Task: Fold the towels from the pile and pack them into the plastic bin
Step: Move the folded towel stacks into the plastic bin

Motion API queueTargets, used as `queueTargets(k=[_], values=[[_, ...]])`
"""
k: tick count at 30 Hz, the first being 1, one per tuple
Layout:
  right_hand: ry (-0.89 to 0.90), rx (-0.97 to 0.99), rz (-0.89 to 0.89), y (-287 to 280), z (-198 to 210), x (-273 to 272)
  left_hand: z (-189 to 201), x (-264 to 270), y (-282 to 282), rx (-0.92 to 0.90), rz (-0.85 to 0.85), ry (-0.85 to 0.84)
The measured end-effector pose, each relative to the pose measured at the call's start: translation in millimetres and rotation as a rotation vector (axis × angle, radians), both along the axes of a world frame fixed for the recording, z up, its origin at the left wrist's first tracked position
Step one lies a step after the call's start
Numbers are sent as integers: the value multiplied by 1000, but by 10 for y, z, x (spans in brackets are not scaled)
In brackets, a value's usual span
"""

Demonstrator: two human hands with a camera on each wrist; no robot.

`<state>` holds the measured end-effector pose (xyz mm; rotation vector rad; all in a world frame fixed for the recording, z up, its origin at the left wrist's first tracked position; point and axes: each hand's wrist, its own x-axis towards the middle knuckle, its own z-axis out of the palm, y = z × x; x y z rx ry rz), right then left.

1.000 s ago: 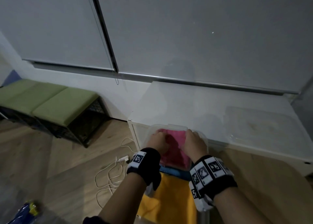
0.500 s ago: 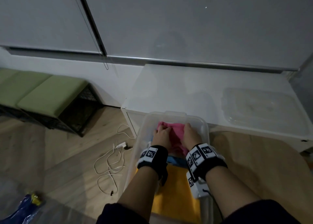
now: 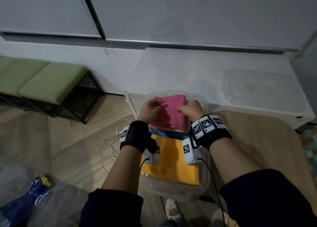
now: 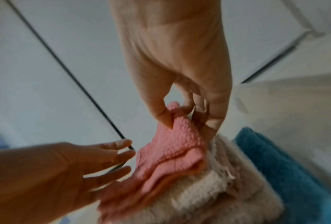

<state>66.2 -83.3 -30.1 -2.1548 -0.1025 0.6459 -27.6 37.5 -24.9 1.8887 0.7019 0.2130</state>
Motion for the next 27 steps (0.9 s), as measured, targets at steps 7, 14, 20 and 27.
queueTargets(k=[7,14,20,27], values=[[-96,-7,63,-82,65,-34,70,-208,-85,-133,128,-72],[-415,-258,104,-269,38,-111,1,-212,-394,28,-141,117],[-489,-440,602,-249,-72,-62,-244,-130,-320,179,-171,253],[-358,-530,713,-76,-235,79,-592,-5,-180,135,-112,279]])
